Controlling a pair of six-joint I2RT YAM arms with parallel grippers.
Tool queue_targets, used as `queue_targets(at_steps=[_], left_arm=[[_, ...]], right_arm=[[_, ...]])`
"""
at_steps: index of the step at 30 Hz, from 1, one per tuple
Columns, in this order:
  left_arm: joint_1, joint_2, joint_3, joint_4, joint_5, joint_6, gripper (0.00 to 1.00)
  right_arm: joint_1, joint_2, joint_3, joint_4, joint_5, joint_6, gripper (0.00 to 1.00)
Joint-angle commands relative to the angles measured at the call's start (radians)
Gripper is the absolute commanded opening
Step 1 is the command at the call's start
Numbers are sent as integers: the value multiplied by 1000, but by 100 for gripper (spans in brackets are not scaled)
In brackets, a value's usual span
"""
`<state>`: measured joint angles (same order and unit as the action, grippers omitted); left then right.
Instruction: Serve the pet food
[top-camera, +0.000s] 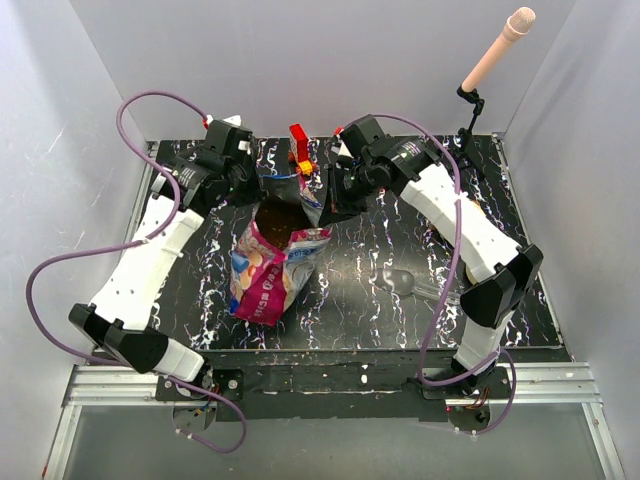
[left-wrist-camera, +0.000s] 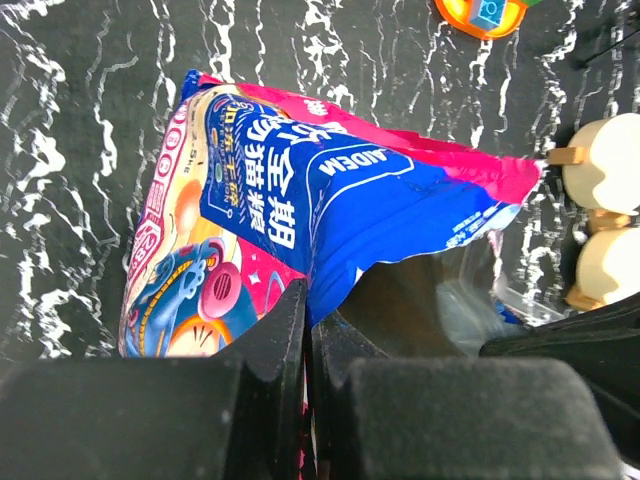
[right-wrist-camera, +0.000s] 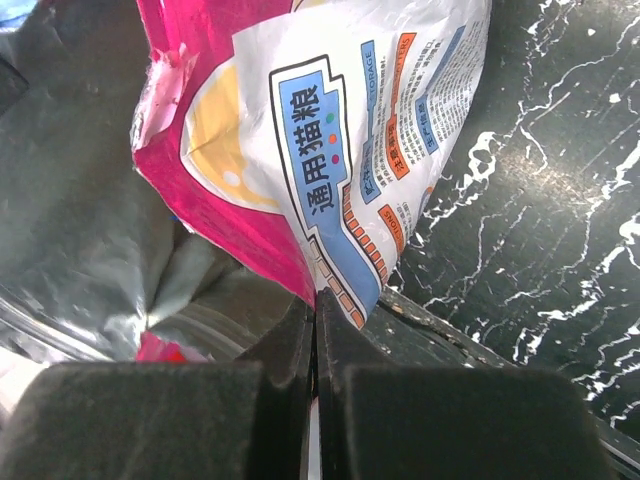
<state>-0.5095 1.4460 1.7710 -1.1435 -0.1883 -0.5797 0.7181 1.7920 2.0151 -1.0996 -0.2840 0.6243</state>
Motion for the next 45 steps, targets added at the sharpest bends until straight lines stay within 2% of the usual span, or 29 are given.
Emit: queue_targets(at_steps=[1,4,7,9,11,14,17,18,21,24,26,28,31,34,38,40,42,43,45], left_arm=[[23,-18,107,37,111,-131,0],[23,-16,62,91,144,-117,0],[23,17,122,7,54,-16,0],[23,30,114,-24,64,70,2],[22,39,119,-87,36,73,7],[20,14,65,-88,33,101,24],[16,4,67,-122,-5,141,49],[16,7,70,-140,-8,158,52],[12,4,64,-174,-17,172,54],[11,-21,24,-119,-13,193,50],[11,2,25,-102,3,214,41],[11,36,56,-125,-17,215,18],[11,19,79,-102,-141,178,1],[11,28,175,-114,-314,155,0],[11,114,468,-167,-493,230,0],[11,143,571,-135,-502,334,0],[11,183,660,-142,-488,366,0],[11,192,679,-153,-476,365,0],[11,173,607,-147,-410,324,0]], right_arm=[[-6,-63,30,-56,9,-72,1],[-5,-103,-77,1,43,-107,1],[-6,-132,-93,23,49,-138,1],[-6,-140,-88,43,26,-140,1],[-5,-135,-66,56,-6,-130,1],[1,-125,-41,72,-35,-121,1],[7,-102,-4,67,-34,-130,1],[10,-95,8,63,-37,-127,1],[21,-85,22,63,-38,-121,1],[33,-85,17,66,-34,-113,1],[35,-85,14,76,-35,-103,1],[35,-79,19,101,-44,-80,1],[37,-42,69,159,-102,-22,1],[40,38,180,225,-167,64,1],[58,154,385,329,-233,175,1],[66,165,396,456,-277,256,1],[64,144,346,561,-294,305,1],[61,124,320,567,-282,304,1],[49,77,217,534,-261,287,1]])
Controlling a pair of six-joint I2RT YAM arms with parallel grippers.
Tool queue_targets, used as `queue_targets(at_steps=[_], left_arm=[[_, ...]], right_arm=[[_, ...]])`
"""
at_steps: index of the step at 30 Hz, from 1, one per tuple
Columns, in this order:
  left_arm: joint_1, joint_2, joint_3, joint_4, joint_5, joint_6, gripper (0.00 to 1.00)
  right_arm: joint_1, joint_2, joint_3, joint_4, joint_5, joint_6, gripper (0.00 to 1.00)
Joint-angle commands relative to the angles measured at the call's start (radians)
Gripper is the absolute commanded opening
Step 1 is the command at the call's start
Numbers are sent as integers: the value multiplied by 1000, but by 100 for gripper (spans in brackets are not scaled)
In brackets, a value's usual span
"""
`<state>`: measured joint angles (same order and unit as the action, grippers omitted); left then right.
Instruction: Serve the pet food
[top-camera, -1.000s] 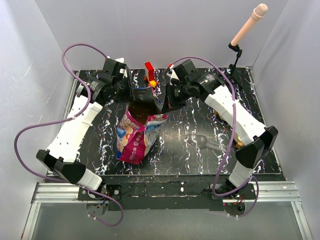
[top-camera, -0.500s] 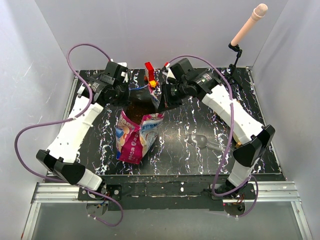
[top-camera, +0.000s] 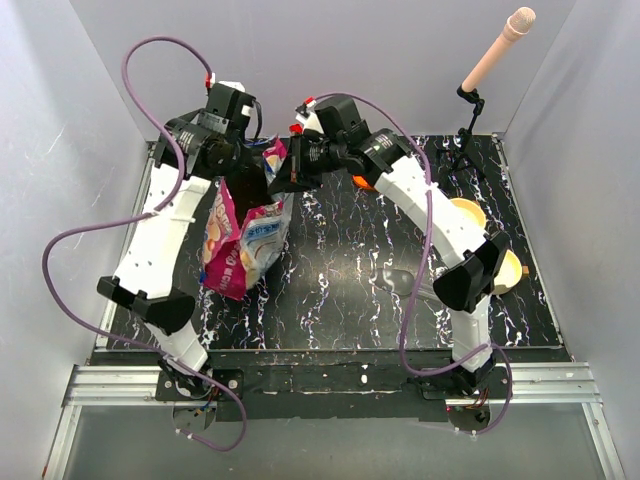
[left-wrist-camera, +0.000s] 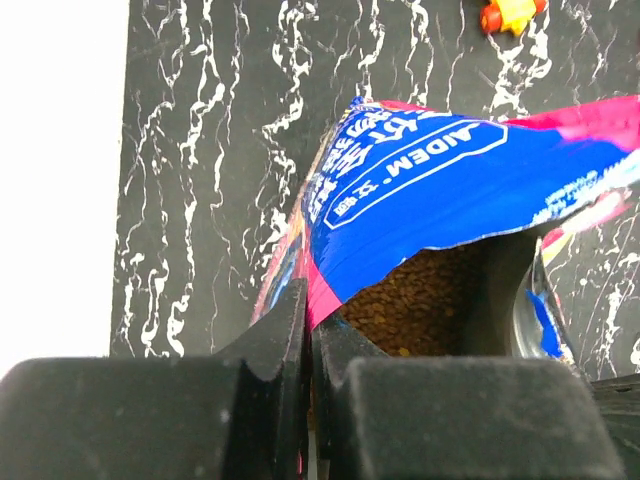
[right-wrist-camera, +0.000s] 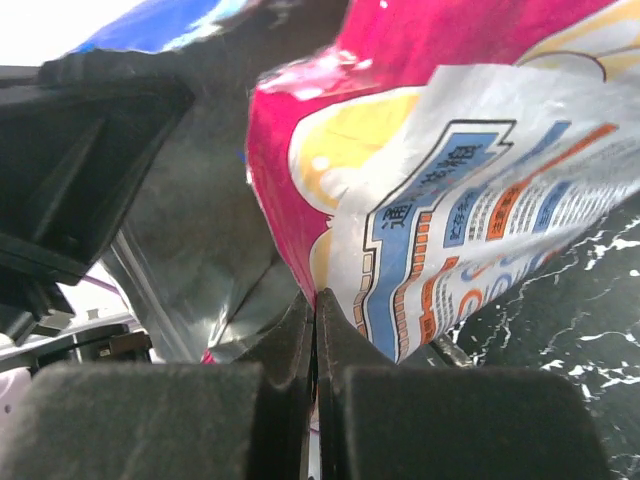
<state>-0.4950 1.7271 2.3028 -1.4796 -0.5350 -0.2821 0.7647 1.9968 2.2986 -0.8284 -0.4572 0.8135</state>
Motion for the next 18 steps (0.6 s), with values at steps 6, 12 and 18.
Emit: queue_targets(at_steps=[6,12,18], left_arm=[[-2,-310,-515,335,248,-193,0],[-2,-327,-596,315,404,-284,0],[-1,-186,-317,254,420,-278,0]], right_arm=[[-56,-308,-592,154,-40,-23,1],[-87,-357,-676,-4,31,-102,1],[-87,-193,-284,-191,57,-195,1]])
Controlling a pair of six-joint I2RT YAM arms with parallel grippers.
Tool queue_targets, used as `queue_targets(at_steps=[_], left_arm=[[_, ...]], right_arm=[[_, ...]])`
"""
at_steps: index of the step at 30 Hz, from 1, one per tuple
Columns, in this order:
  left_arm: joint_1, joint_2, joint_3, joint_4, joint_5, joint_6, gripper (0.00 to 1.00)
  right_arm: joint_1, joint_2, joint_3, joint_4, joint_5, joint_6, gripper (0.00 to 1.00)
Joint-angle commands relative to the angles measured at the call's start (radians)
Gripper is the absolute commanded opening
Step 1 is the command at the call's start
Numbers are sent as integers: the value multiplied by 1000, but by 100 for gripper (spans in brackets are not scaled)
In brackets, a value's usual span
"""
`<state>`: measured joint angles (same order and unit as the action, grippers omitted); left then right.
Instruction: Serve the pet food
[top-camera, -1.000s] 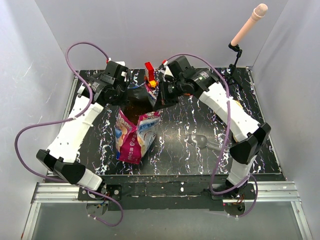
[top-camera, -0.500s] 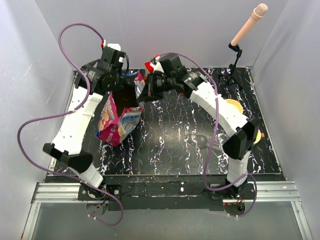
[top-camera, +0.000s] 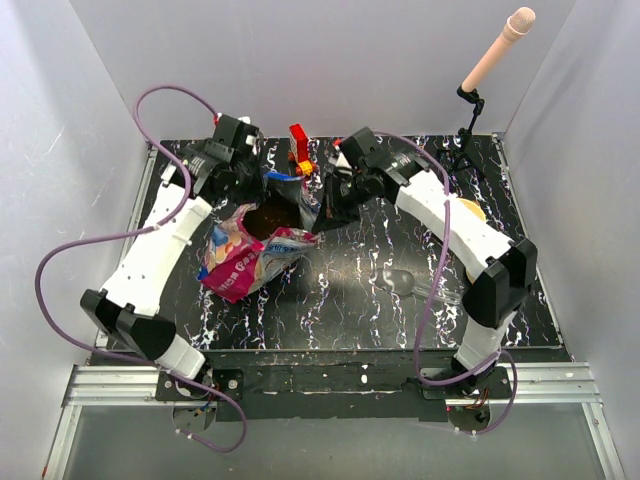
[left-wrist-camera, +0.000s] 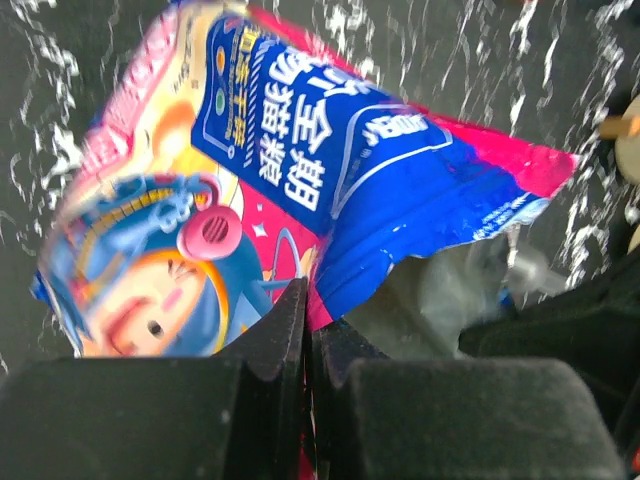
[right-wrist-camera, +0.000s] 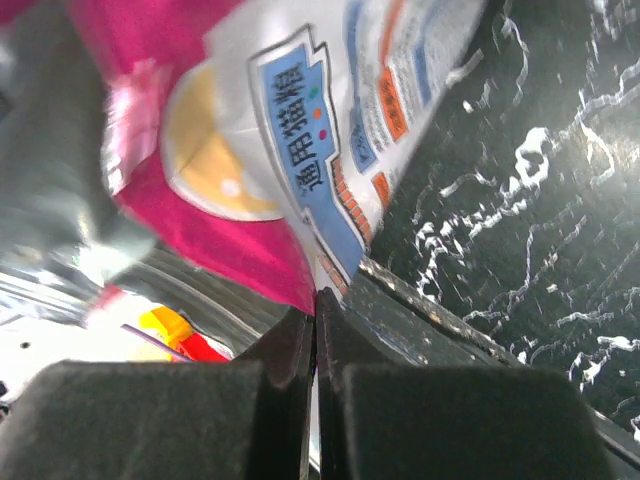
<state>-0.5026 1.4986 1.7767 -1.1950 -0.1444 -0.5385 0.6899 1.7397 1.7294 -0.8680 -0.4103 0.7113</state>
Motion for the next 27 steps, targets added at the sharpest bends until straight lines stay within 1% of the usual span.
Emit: queue_targets(at_steps=[1,2,3,4,5,6,7,8,9,10,12,13,14,16,17,21,22,24,25,27], left_arm=[[6,54,255,-22,-13,-20,0],[6,49,268,-6,-52,-38,0],[6,29,244,30,-53,-67,0],[6,-3,183,76,-20,-93,0],[1,-29,112,122,11,-139,0],[-13,-58,11,161,47,-190,0],[-36,-78,-128,198,92,-239,0],[-68,-93,-213,233,107,-280,0],[-127,-103,-294,265,115,-325,0],[-172,-107,-340,309,127,-360,0],[-236,-98,-369,394,144,-383,0],[-255,-81,-352,419,144,-376,0],[-266,-57,-315,419,179,-352,0],[-269,-15,-236,375,174,-302,0],[-269,-6,-190,345,158,-278,0],[-264,-6,-24,214,-96,-212,0],[-260,-3,28,177,-197,-190,0],[-254,6,136,95,-337,-134,0],[-252,8,177,78,-406,-92,0],[-248,2,263,69,-521,-16,0]], right_arm=[[-9,101,374,-190,4,-105,1],[-9,136,471,-227,-1,-113,1],[-7,155,531,-264,-4,-124,1],[-7,149,544,-284,-1,-137,1],[-7,112,454,-269,4,-145,1],[-9,51,314,-217,17,-145,1],[-16,-44,97,-144,25,-136,1],[-33,-143,-138,-29,19,-104,1],[-61,-220,-318,110,-8,-63,1],[-96,-289,-478,151,-31,-21,1],[-133,-377,-637,143,-6,-7,1],[-141,-406,-668,129,14,-19,1],[-142,-420,-672,124,30,-26,1],[-141,-405,-619,121,24,-33,1],[-139,-375,-558,104,15,-42,1],[-106,-209,-242,17,2,-73,1],[-90,-150,-152,12,-13,-72,1],[-57,-51,29,4,-42,-43,1],[-35,7,168,3,-64,-15,1],[6,116,379,3,-96,46,1]])
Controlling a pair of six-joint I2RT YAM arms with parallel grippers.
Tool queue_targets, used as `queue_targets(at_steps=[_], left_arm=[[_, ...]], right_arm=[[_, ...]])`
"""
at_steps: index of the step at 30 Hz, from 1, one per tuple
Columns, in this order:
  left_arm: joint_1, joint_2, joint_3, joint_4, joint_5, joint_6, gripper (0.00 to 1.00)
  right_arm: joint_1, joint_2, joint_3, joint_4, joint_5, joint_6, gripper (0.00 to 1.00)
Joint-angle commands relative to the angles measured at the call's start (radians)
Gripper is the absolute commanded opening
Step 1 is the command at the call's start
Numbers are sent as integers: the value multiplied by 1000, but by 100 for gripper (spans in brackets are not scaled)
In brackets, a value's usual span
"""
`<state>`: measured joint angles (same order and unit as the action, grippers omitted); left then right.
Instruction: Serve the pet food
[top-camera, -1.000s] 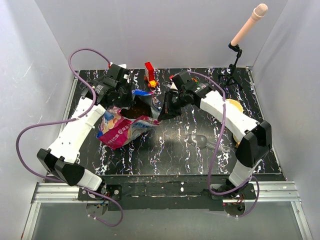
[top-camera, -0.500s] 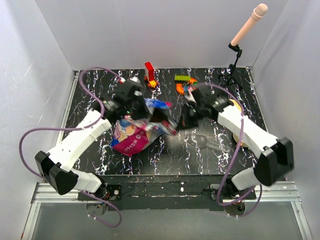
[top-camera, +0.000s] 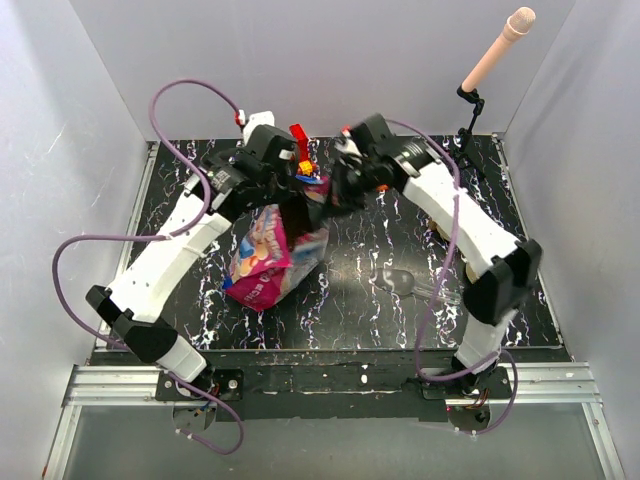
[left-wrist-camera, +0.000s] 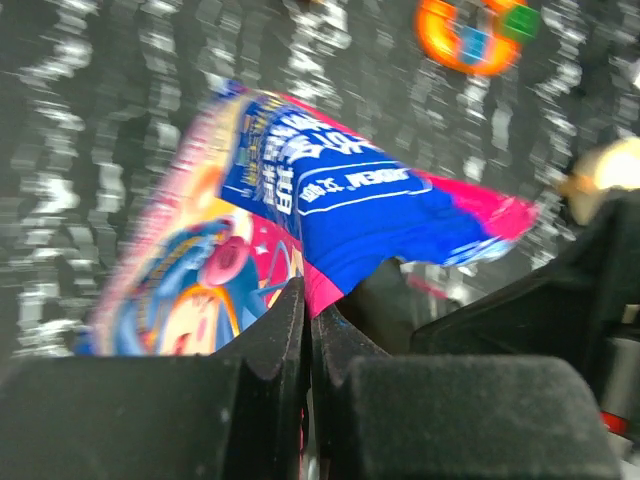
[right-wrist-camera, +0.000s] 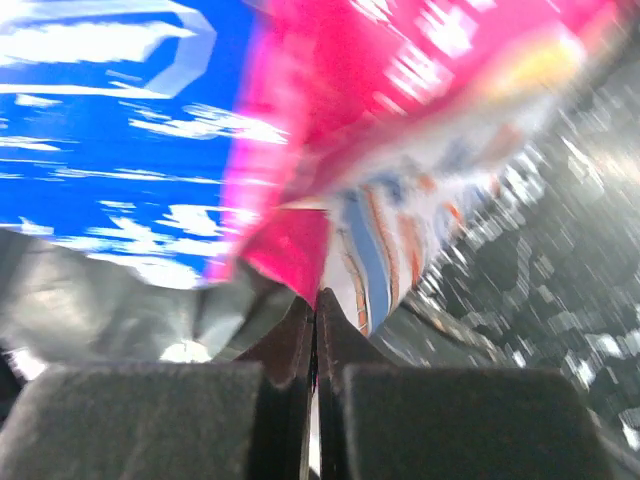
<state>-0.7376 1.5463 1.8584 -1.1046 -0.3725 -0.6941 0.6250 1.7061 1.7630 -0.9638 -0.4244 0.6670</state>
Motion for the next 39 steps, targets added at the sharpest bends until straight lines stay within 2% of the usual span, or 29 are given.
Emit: queue_targets(at_steps=[1,4,8,10,13,15,17,19,21,23,24,26,30,36,39], left_arm=[[-6,-55,200,-14,-343,177,0],[41,-84,229,23,-440,266,0],[133,-129,263,89,-496,376,0],[136,-126,312,115,-529,457,0],[136,-103,409,117,-534,534,0],[136,-78,465,95,-510,530,0],[136,-63,487,52,-465,484,0],[136,-75,428,11,-358,386,0],[136,-127,200,15,-181,253,0],[136,-199,-61,95,49,149,0],[135,-216,-153,107,123,80,0],[133,-232,-296,114,190,7,0],[119,-244,-341,95,152,34,0],[121,-181,-199,39,247,145,0],[119,-158,-162,-24,244,171,14]], right_arm=[[96,205,457,105,-95,129,1],[148,335,676,192,-157,288,1],[212,371,668,544,-212,521,1],[235,397,713,626,-220,588,1],[249,420,786,636,-243,609,1],[242,370,713,632,-251,579,1],[220,285,571,625,-269,521,1],[184,175,329,573,-290,401,1],[141,45,65,512,-293,262,1],[82,-58,-215,482,-275,177,1],[52,-95,-325,464,-268,145,1],[22,-129,-439,413,-255,103,1],[21,-140,-439,370,-243,63,1],[25,-112,-295,317,-232,59,1],[33,-111,-251,324,-238,86,1]])
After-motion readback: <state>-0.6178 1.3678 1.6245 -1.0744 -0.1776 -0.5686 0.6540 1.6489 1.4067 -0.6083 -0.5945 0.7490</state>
